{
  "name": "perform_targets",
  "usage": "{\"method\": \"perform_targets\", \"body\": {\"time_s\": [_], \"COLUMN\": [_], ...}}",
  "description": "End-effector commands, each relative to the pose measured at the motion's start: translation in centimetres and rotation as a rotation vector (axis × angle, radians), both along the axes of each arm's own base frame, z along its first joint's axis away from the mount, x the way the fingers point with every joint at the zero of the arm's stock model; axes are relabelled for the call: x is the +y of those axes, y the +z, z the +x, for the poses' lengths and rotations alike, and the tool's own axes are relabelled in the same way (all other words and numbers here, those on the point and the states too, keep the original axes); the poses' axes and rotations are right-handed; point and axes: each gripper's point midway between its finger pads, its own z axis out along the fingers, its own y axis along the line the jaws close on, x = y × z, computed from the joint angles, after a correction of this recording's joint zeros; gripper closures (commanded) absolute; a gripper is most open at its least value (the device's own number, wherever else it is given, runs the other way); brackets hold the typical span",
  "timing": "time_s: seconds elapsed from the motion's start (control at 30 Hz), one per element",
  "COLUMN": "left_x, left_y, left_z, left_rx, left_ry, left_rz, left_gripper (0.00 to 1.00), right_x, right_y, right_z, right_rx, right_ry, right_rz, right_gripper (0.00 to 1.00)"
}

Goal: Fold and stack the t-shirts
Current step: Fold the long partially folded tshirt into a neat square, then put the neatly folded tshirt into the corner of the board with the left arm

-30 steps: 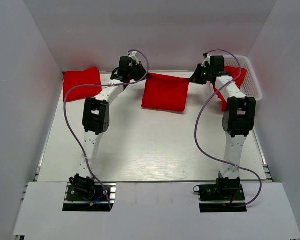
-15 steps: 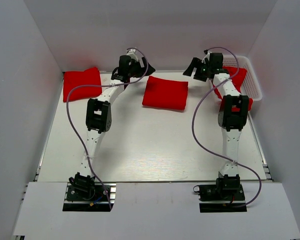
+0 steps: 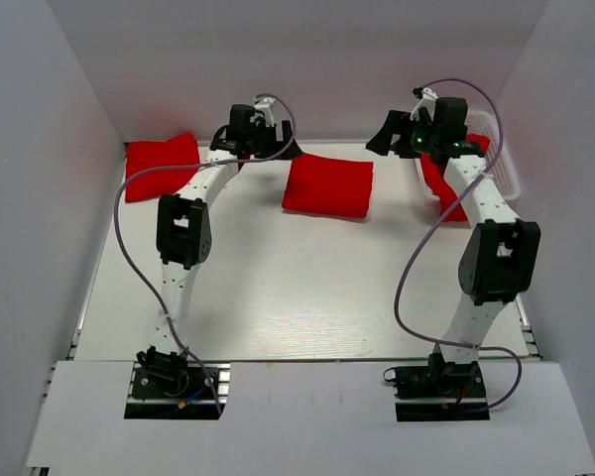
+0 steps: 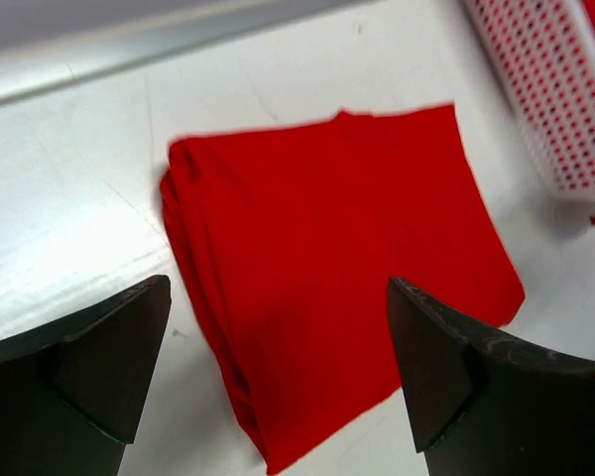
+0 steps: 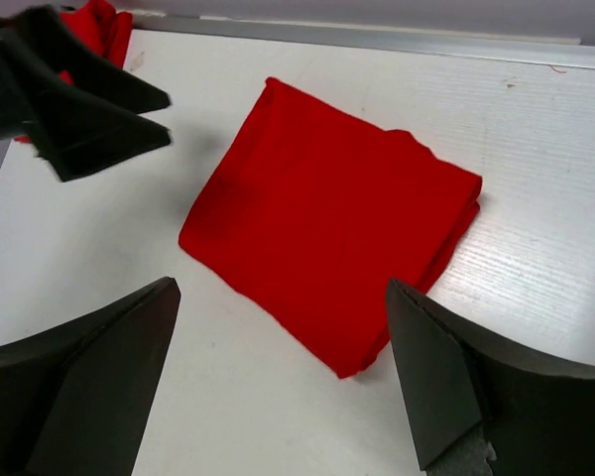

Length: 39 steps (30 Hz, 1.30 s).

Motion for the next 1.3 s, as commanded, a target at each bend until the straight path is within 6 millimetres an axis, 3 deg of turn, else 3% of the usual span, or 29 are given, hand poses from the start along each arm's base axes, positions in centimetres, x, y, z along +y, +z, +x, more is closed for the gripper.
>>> {"method": "perform_targets", "body": {"time_s": [0.0,0.07,0.1,0.13,0.17,0.23,0.3,0.37,0.4,0.6,0.67,0.8,0.9,1.03,1.07,1.1,1.13,1.23,1.27], "left_x": [-1.4,-0.9,-0.8,-0.7,-1.2,-1.6,-2.2,-1.6,-1.7,-1.7,-3.3,-3.7,-3.3,-3.2,-3.1,-3.1,-3.1,-3.1,-3.6], "left_y": [-1.5,-3.6,-3.2,-3.8,-5.1,-5.2,-7.5,-8.3,-8.8,-11.7,-13.2,-15.4,-17.0,-18.9,-19.0,-19.0,-19.0,-17.1,-13.6], "left_z": [-2.8,-2.5,-2.1,-1.9,-2.1,-1.6,-2.4,-2.4,-2.5,-2.6,-3.5,-4.4,-5.3,-6.3,-6.5,-6.5,-6.5,-6.2,-5.0], "left_rx": [0.073,0.105,0.093,0.096,0.116,0.105,0.17,0.183,0.185,0.215,0.211,0.231,0.272,0.327,0.335,0.335,0.335,0.277,0.192], "left_ry": [-0.089,-0.06,-0.045,-0.036,-0.046,-0.043,-0.039,-0.008,0.008,0.031,0.007,0.016,0.039,0.054,0.053,0.053,0.053,0.037,0.043], "left_rz": [0.06,0.088,0.094,0.101,0.107,0.124,0.168,0.196,0.219,0.285,0.333,0.415,0.457,0.479,0.483,0.483,0.483,0.482,0.447], "left_gripper": [0.0,0.0,0.0,0.0,0.0,0.0,0.0,0.0,0.0,0.0,0.01,0.06,0.21,0.5,0.8,0.96,1.0,1.0,1.0], "right_x": [0.0,-0.4,-0.6,-0.6,-0.8,-1.0,-0.8,-0.7,-0.7,-0.8,-1.1,-1.7,-1.9,-2.0,-1.9,-2.1,-2.4,-2.8,-3.1], "right_y": [1.9,2.4,2.3,3.6,2.9,3.8,4.1,3.9,4.9,4.5,4.2,3.6,3.2,3.5,3.8,4.3,4.0,4.3,4.4], "right_z": [-2.3,-3.6,-3.9,-4.4,-4.8,-5.4,-6.2,-6.9,-7.3,-8.7,-9.2,-9.9,-10.3,-10.9,-11.0,-11.1,-11.0,-11.3,-11.3], "right_rx": [-0.05,-0.058,-0.057,-0.084,-0.068,-0.087,-0.087,-0.079,-0.106,-0.113,-0.104,-0.097,-0.088,-0.105,-0.117,-0.139,-0.134,-0.155,-0.161], "right_ry": [0.029,0.01,0.004,0.004,-0.001,-0.008,0.005,0.016,0.015,0.017,0.006,-0.013,-0.023,-0.024,-0.021,-0.024,-0.039,-0.053,-0.06], "right_rz": [-0.037,-0.05,-0.053,-0.054,-0.058,-0.06,-0.057,-0.054,-0.052,-0.06,-0.069,-0.083,-0.092,-0.095,-0.096,-0.104,-0.111,-0.134,-0.14], "right_gripper": [0.1,0.1,0.1,0.1,0.1,0.1,0.1,0.1,0.1,0.1,0.1,0.1,0.1,0.1,0.1,0.1,0.1,0.1,0.1]}}
